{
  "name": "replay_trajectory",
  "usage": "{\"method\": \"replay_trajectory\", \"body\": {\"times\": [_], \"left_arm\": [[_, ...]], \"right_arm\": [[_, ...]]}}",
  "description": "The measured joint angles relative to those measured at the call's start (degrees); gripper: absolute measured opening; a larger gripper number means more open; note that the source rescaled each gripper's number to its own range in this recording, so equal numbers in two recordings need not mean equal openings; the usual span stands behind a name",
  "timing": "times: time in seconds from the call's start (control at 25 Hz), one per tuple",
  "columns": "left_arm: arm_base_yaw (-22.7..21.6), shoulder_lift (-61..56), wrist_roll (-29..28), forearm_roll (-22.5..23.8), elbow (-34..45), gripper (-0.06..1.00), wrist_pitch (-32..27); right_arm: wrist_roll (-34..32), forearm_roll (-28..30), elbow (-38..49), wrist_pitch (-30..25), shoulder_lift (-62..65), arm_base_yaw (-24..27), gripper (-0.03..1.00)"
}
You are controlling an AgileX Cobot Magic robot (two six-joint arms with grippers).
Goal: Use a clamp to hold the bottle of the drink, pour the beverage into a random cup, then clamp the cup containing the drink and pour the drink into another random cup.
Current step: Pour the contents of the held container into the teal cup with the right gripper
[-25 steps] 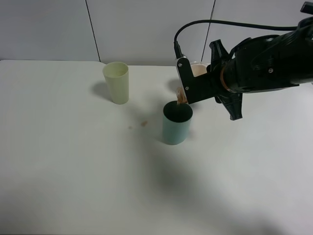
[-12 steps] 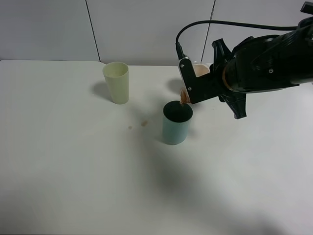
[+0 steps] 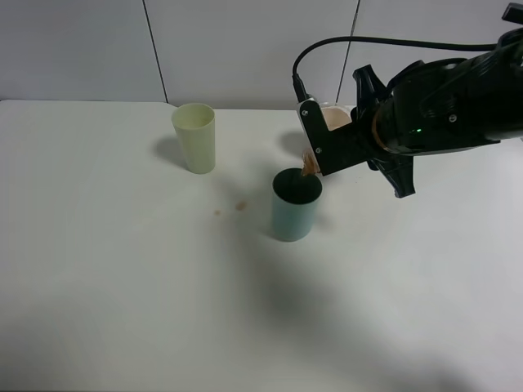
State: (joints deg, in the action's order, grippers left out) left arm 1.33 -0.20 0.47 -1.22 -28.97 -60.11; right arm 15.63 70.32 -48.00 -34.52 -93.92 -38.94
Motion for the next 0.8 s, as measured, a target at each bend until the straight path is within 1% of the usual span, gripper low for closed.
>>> {"method": "replay_trajectory", "body": {"times": [0.8], "left_arm": [[0.0, 0.0, 0.0, 0.0, 0.0, 0.89, 0.0]], "right_arm": [[0.12, 2.96, -0.04, -1.37, 0.0, -0.91, 0.02]]}}
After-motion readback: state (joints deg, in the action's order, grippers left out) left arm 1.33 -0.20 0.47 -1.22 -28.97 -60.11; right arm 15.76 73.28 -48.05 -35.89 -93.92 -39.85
